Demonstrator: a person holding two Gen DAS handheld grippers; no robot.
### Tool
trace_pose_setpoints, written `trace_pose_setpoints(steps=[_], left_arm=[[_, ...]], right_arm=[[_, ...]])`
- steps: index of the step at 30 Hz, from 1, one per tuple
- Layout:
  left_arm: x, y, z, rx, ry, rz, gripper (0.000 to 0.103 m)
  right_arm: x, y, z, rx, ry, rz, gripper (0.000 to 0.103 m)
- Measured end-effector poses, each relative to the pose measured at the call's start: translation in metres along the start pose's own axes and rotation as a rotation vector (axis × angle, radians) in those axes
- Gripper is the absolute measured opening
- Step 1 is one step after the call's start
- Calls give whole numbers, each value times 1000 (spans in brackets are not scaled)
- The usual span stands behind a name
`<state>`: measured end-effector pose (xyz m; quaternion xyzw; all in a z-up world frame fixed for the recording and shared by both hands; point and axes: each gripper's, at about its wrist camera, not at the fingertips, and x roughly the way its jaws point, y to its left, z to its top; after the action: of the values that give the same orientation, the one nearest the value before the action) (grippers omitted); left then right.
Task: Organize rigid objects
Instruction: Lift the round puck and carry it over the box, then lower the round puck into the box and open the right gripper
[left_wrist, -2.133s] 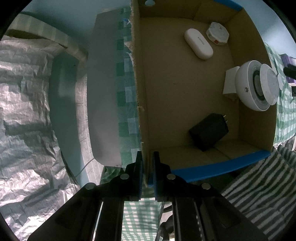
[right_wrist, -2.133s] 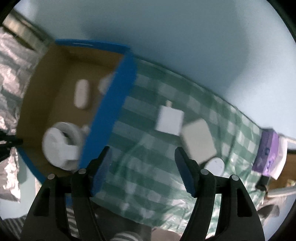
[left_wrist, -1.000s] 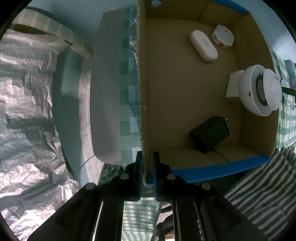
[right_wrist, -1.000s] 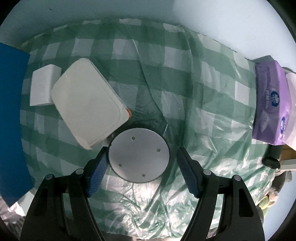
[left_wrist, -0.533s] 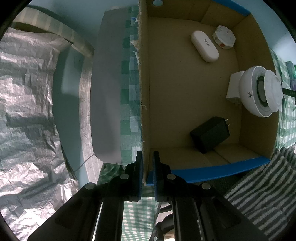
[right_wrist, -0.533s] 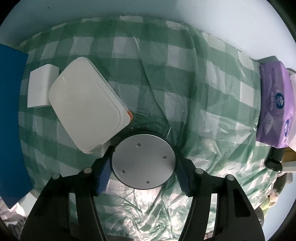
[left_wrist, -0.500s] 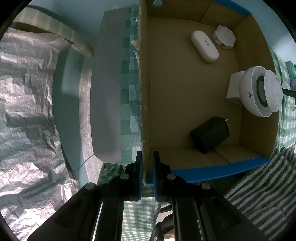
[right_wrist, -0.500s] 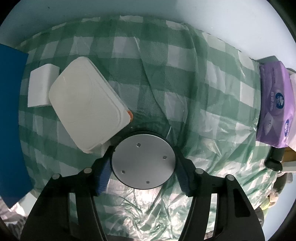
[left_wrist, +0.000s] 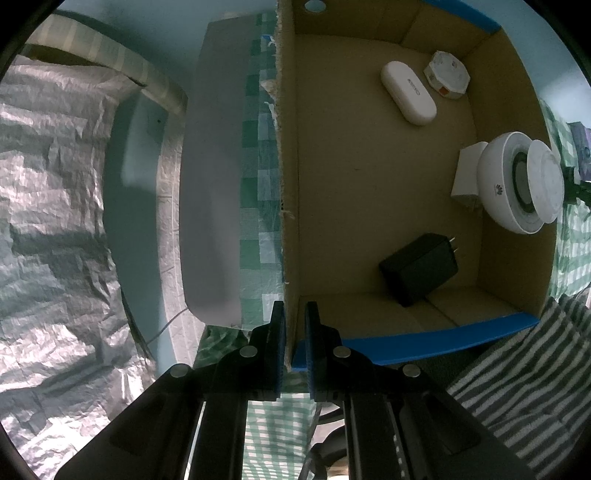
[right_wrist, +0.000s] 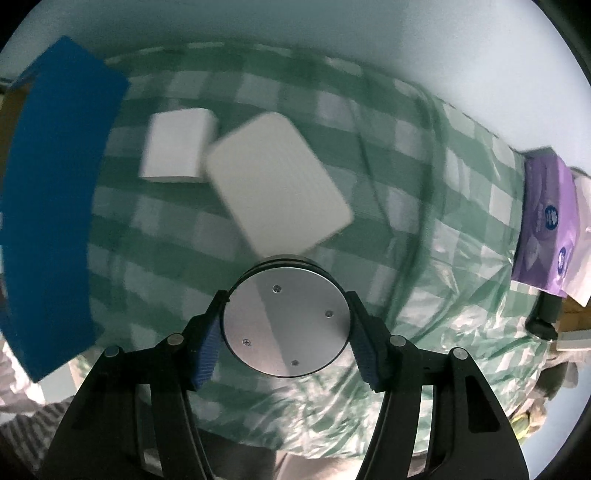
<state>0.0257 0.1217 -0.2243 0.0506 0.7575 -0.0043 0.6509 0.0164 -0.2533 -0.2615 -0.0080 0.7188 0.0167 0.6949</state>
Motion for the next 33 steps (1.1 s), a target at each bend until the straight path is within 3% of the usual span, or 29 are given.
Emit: trace_pose_setpoints(steps=[11,22,33], left_arm=[[1,2,-1,5,-7,-6,8],[2,1,-1,14,-8,-6,8],[2,1,-1,17,-13,-8,8]], right_arm=[[-47,76,10,-122,-60,35,61],[-84,126,15,-241,-116,55,61],[-98,189,27,-330,-149,78,61]])
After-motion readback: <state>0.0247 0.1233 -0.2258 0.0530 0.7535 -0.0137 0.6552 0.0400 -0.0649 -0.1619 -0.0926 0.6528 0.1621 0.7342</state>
